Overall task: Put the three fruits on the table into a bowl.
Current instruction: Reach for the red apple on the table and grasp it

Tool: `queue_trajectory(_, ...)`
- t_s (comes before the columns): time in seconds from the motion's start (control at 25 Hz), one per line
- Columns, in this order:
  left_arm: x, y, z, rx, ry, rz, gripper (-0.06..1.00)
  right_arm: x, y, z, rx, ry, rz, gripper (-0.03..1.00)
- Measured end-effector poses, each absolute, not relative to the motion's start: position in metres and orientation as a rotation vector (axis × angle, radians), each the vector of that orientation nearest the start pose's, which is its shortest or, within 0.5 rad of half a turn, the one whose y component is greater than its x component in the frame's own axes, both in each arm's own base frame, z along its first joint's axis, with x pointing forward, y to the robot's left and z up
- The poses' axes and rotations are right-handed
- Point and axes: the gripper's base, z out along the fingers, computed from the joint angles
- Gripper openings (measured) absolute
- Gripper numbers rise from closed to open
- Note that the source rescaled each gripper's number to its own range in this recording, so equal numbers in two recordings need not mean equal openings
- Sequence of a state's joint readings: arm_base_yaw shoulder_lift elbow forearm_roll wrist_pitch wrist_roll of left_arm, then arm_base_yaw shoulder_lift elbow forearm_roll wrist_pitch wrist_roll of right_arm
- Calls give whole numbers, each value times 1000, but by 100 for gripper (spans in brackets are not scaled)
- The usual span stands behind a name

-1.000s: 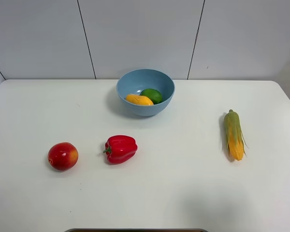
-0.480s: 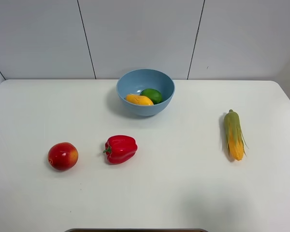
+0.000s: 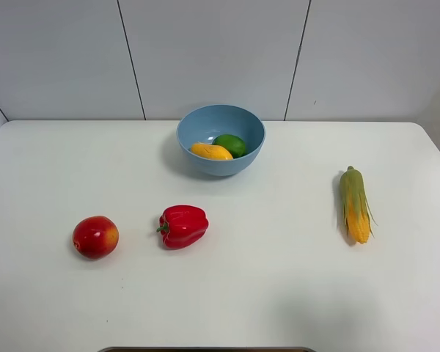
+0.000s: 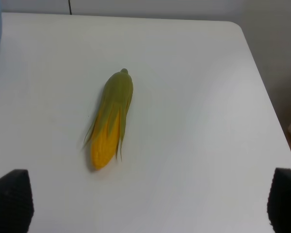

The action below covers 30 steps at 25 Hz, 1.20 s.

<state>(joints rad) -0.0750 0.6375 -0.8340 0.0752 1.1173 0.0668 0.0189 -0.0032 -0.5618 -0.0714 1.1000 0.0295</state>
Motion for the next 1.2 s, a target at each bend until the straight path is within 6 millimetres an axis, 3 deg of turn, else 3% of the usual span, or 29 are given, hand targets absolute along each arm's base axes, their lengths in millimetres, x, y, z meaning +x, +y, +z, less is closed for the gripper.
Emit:
queue_trajectory(0.24,125,-7,334,349,2533,122,100,-15,-6,291,18,2017,-54,93)
queue_trajectory(0.52,160,-23,317,507,2576,101,100,-15,-6,291,18,2017,-54,93)
queue_trajectory(0.84,196,-47,296,444,2701,20,100,-15,-6,291,18,2017,-54,93)
queue_trajectory(1.04,216,-69,292,523,2697,-5,100,-15,-6,291,18,2017,-54,93)
queue_trajectory(1.2,227,-80,277,562,2747,-6,100,-15,-6,291,18,2017,-54,93)
